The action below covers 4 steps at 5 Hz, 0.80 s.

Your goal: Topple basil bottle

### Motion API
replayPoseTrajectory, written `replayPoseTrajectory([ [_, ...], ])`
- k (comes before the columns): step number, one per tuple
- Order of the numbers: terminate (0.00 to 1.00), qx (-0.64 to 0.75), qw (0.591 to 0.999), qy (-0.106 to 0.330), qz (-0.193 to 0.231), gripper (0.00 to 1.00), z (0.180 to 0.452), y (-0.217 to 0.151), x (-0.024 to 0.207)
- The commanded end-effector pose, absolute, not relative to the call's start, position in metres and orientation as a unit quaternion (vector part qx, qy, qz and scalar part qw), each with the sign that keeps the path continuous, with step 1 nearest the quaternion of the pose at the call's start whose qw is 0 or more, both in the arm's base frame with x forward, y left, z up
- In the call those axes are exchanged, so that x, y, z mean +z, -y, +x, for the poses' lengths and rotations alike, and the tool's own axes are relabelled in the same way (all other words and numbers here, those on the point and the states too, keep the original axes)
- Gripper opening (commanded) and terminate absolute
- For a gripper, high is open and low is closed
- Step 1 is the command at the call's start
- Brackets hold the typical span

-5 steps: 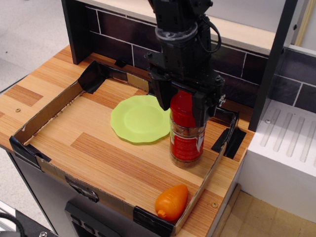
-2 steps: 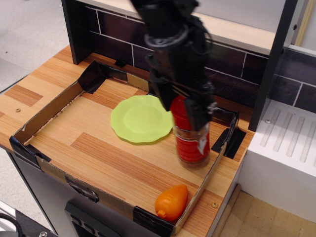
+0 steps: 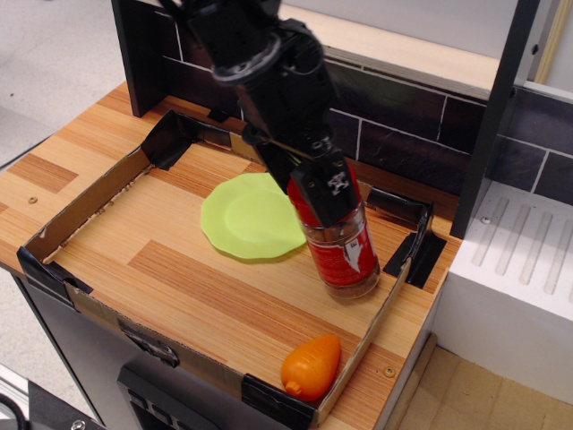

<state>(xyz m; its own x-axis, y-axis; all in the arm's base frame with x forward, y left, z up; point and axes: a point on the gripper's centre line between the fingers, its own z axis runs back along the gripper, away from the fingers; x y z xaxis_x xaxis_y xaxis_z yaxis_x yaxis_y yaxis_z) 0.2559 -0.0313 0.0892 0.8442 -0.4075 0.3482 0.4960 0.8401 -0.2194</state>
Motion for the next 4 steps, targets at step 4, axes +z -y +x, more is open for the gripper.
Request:
replayPoseTrajectory([
  [4, 0.00, -0.266, 0.949, 0.130, -0.111, 0.00, 0.211, -0.033, 0.043],
])
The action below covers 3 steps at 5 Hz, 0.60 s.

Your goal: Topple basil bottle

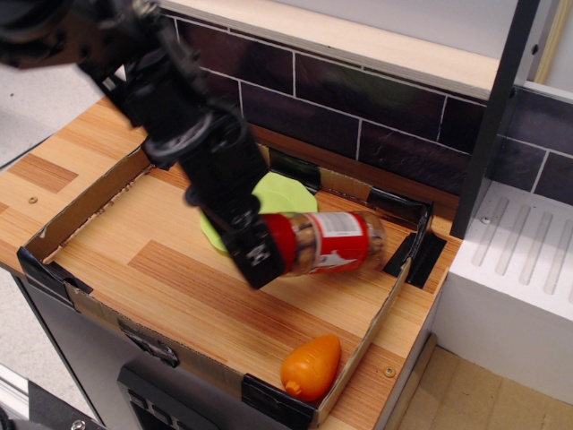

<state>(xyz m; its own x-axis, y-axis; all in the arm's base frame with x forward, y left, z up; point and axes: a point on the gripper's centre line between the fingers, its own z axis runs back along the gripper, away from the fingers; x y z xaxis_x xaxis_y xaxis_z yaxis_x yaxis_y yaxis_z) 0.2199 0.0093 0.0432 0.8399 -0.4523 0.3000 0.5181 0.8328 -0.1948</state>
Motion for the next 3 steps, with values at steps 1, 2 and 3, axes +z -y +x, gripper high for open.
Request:
replayPoseTrajectory([
  [1, 0.00, -0.263, 0.952, 0.119, -0.103, 0.00, 0.2017, -0.0436, 0.0419],
  [2, 0.00, -0.262, 0.953, 0.122, -0.096, 0.00, 0.1982, -0.0460, 0.0360],
  [3, 0.00, -0.216, 0.963, 0.125, -0.102, 1.00, 0.2056, -0.0453, 0.0357],
])
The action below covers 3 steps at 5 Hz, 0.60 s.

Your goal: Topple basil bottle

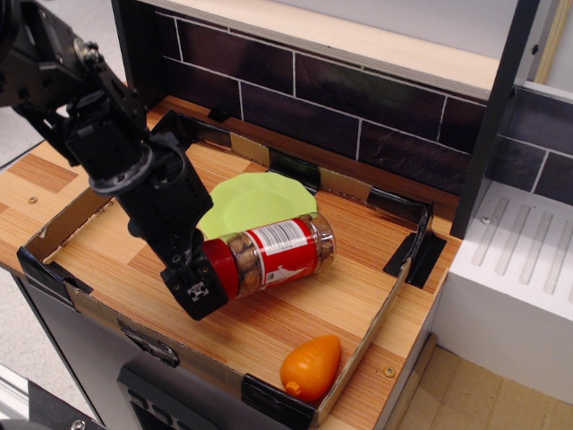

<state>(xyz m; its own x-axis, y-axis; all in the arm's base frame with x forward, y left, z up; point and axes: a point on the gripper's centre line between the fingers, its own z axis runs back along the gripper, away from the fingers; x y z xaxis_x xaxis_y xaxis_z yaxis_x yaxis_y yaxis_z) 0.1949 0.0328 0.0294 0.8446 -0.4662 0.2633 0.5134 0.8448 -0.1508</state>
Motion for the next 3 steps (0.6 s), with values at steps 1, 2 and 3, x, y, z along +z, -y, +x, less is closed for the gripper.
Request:
replayPoseTrajectory([
  [1, 0.00, -0.188, 0.970, 0.113, -0.106, 1.00, 0.210, -0.043, 0.042],
  [2, 0.00, -0.158, 0.974, 0.104, -0.121, 1.00, 0.214, -0.044, 0.052],
  [3, 0.00, -0.131, 0.977, 0.107, -0.131, 1.00, 0.216, -0.043, 0.064],
])
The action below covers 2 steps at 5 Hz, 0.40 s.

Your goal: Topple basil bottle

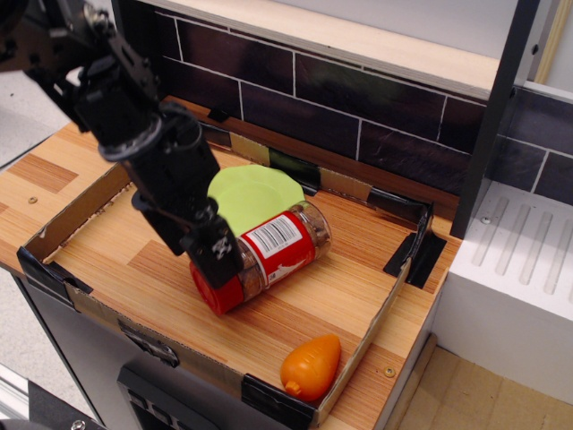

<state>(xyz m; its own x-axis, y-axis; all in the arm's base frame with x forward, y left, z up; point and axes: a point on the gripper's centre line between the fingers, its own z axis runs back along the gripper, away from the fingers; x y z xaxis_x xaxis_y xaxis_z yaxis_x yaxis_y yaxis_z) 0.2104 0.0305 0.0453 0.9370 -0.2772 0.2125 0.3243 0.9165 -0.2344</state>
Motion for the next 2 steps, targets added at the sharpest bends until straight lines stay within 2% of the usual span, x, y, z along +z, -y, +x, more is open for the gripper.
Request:
replayPoseTrajectory([
  [1, 0.00, -0.050, 0.985, 0.088, -0.140, 1.00, 0.226, -0.039, 0.098],
  [2, 0.00, 0.056, 0.988, 0.070, -0.125, 1.00, 0.241, -0.040, 0.137],
])
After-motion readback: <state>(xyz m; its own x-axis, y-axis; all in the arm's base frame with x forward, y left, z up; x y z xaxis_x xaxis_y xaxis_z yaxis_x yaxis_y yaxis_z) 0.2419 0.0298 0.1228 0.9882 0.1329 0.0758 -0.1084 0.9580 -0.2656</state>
